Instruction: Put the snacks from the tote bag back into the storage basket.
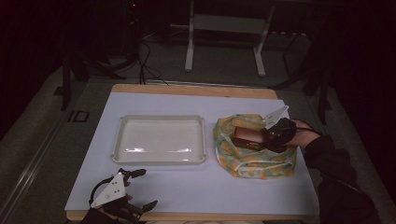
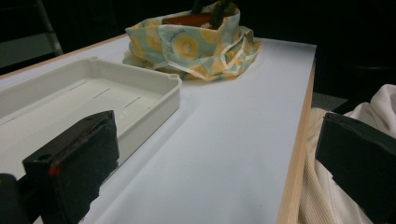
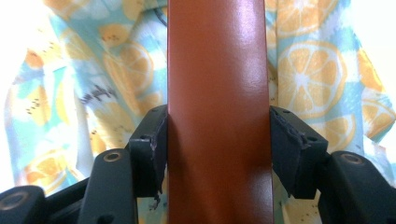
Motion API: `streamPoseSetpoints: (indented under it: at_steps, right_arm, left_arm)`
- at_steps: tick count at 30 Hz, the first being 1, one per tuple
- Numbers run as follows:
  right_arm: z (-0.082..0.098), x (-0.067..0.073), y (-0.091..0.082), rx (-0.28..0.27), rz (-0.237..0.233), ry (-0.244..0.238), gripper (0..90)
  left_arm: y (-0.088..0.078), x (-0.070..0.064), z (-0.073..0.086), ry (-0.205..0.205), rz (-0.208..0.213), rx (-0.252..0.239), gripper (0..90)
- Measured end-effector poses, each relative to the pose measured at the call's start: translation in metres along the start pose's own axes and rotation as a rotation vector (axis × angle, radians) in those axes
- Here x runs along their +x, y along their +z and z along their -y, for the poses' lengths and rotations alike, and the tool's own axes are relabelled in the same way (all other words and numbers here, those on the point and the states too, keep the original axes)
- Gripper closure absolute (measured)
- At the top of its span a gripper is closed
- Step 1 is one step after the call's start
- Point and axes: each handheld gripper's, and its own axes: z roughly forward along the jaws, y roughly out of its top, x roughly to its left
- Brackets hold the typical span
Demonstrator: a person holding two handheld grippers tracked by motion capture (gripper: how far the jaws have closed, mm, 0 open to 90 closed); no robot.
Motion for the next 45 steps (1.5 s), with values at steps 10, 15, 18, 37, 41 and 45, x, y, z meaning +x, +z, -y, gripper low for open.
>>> streamPoseSetpoints:
  at_steps: [10,15,18,37,41,45]
  right_arm:
    - [-0.008,0.0,-0.015,-0.016,0.017,-0.011,42.6]
    - [-0.014,-0.001,-0.024,-0.02,0.029,-0.017,42.7]
    - [-0.017,-0.001,-0.028,-0.015,0.03,-0.02,42.7]
    - [-0.044,-0.007,-0.056,-0.02,0.065,-0.057,42.8]
    - [-0.047,-0.008,-0.058,-0.022,0.068,-0.059,42.8]
    - [-0.056,-0.009,-0.064,-0.02,0.071,-0.07,42.8]
  left_arm:
    - [0.0,0.0,0.0,0.002,0.004,0.003,0.0]
    - [0.0,0.0,0.0,0.0,0.003,0.002,0.0]
    - [0.0,0.0,0.0,0.001,0.004,0.004,0.0]
    - [0.0,0.0,0.0,0.0,0.008,0.004,0.0]
    - [0.0,0.0,0.0,0.001,0.009,0.005,0.0]
    - [0.0,0.0,0.0,0.0,0.009,0.004,0.0]
